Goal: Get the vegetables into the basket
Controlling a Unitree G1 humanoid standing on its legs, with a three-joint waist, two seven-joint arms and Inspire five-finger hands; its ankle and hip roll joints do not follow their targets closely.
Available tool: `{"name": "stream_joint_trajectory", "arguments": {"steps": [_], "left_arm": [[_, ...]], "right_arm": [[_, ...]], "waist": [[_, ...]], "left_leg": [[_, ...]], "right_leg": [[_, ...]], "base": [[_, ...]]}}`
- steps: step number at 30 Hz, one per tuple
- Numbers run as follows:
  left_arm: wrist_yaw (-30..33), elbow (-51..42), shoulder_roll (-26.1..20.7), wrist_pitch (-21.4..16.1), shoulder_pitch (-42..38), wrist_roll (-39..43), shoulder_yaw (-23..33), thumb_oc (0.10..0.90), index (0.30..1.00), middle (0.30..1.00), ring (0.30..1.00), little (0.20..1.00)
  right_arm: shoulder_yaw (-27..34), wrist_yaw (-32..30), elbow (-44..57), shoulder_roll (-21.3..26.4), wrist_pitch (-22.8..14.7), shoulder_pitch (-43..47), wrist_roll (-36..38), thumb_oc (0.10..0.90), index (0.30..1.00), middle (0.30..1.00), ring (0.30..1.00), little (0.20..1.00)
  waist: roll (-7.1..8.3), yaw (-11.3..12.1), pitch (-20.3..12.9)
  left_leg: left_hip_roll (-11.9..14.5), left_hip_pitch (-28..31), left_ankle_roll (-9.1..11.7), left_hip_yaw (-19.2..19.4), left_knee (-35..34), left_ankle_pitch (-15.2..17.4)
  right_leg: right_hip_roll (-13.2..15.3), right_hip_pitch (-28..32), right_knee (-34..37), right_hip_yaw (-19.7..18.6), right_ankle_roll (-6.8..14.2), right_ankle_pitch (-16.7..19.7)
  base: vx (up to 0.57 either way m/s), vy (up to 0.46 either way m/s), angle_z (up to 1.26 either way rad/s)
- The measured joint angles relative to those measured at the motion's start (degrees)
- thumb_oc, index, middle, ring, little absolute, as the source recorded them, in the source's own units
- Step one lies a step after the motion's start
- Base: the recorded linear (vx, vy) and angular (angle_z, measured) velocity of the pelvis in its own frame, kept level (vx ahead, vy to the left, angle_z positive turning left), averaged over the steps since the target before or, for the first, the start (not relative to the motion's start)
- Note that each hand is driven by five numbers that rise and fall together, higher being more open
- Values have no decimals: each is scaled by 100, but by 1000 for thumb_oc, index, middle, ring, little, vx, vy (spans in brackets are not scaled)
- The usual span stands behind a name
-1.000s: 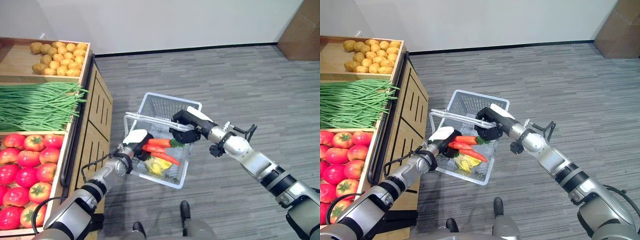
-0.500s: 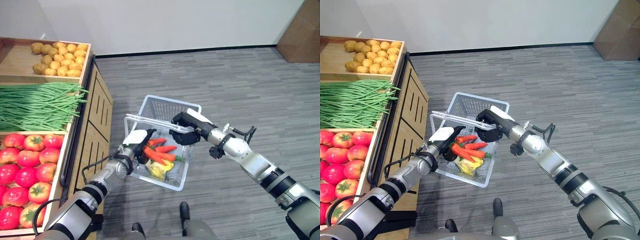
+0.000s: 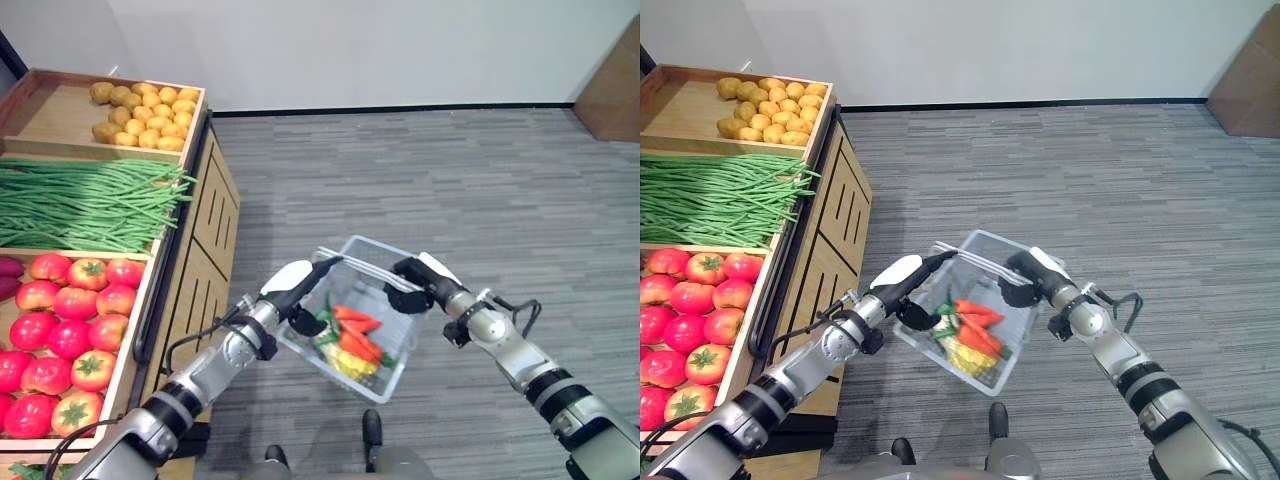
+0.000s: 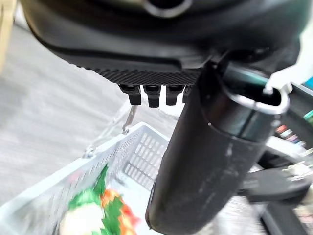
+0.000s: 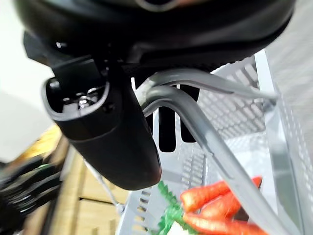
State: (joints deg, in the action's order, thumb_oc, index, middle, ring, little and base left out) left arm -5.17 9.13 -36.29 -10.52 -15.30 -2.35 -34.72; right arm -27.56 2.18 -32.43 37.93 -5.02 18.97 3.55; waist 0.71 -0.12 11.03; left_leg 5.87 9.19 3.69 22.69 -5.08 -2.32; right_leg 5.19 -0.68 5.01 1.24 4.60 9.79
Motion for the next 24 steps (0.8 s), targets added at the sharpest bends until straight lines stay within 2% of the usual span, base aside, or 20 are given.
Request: {"name": "stream_joint_trajectory", "arguments": {"steps": [1, 3, 5, 8, 12, 13, 15, 16, 18, 19, 23, 24], "left_arm": [[-327, -231, -170, -6, 172, 1054, 11, 900, 1000, 1000, 1000, 1000], [-548, -320, -157, -10, 497, 2070, 93, 900, 1000, 1000, 1000, 1000], [-799, -312, -239, 159, 713, 2711, 62, 900, 1000, 1000, 1000, 1000], [-925, -244, -222, 263, 1047, 3095, 117, 900, 1000, 1000, 1000, 1000], [-988, 240, 49, 288, 1521, 3228, 374, 900, 1000, 1000, 1000, 1000], [-963, 661, 153, 414, 1656, 3255, 419, 900, 1000, 1000, 1000, 1000], [-1009, 954, 213, 429, 1831, 3269, 481, 900, 1000, 1000, 1000, 1000], [-1026, 1330, 386, 416, 1895, 3269, 551, 900, 1000, 1000, 1000, 1000], [-987, 1992, 618, 465, 1925, 3250, 578, 900, 1000, 1000, 1000, 1000], [-981, 2665, 810, 467, 1978, 2928, 750, 900, 1000, 1000, 1000, 1000], [-559, 3984, 1325, 448, 2110, 2188, 1263, 900, 1000, 1000, 1000, 1000], [-365, 4663, 1582, 420, 2070, 1740, 1534, 900, 1000, 1000, 1000, 1000]], "right_arm": [[154, -51, -193, -21, 13, -169, -34, 400, 300, 300, 300, 300], [527, -134, -424, -175, 11, -456, -39, 400, 300, 300, 300, 300], [659, -227, -701, -237, 45, -648, -36, 400, 300, 300, 300, 300], [1018, -287, -788, -355, 38, -1036, -29, 400, 300, 300, 300, 300], [1467, -373, -1412, -551, -25, -1417, -26, 400, 300, 300, 300, 300], [1673, -455, -1916, -667, -3, -1538, 16, 400, 300, 300, 300, 300], [1941, -470, -2189, -840, -27, -1677, 195, 400, 300, 300, 300, 300], [2118, -503, -2370, -965, -57, -1778, 348, 400, 300, 300, 300, 300], [2126, -556, -2555, -983, -47, -1863, 472, 400, 300, 300, 300, 300], [2396, -556, -2610, -1044, -75, -1978, 641, 400, 300, 300, 300, 300], [2631, -611, -3164, -1210, -128, -2049, 929, 400, 300, 300, 300, 300], [2722, -611, -3419, -1303, -167, -2074, 1074, 400, 300, 300, 300, 300]], "waist": [[-12, 24, -4], [-24, 31, -9], [-28, 37, -7], [-88, 31, -45], [-185, 55, -136], [-226, 95, -171], [-229, 90, -186], [-231, 92, -239], [-236, 84, -296], [-211, 54, -363], [-137, 56, -520], [-90, 58, -567]], "left_leg": [[-3, 12, 0, -7, 0, 0], [-5, 65, -1, -14, 0, 1], [-7, 70, 1, -42, -1, 2], [-7, 73, 2, -90, -2, 3], [-7, 75, 8, -197, -2, 7], [-11, 49, 8, -242, -2, 6], [-11, 33, 11, -260, -2, 4], [-11, 28, 11, -275, -2, 5], [-26, 22, 8, -277, -2, 10], [-24, -3, 8, -284, -1, 10], [-17, -19, 14, -293, -1, 16], [-22, -20, 12, -297, -1, 22]], "right_leg": [[6, 18, -2, 7, 0, 0], [9, 77, 15, 20, -17, -22], [20, 96, 28, 49, -19, -70], [28, 127, 29, 86, 0, -112], [43, 186, 29, 185, 14, -137], [52, 185, 28, 226, 15, -138], [56, 178, 28, 242, 16, -138], [58, 179, 28, 256, 21, -148], [71, 173, 28, 255, 28, -164], [74, 153, 28, 265, 30, -168], [72, 139, 29, 278, 26, -194], [78, 119, 29, 281, 17, -207]], "base": [[0, 0, 0], [-14, 8, 4], [-11, 2, 6], [-15, -6, 7], [-9, -8, 14], [-18, -6, 12], [-11, -2, 8], [-10, 0, 5], [0, 0, 0], [0, 0, 0], [0, 0, 0], [0, 0, 0]]}}
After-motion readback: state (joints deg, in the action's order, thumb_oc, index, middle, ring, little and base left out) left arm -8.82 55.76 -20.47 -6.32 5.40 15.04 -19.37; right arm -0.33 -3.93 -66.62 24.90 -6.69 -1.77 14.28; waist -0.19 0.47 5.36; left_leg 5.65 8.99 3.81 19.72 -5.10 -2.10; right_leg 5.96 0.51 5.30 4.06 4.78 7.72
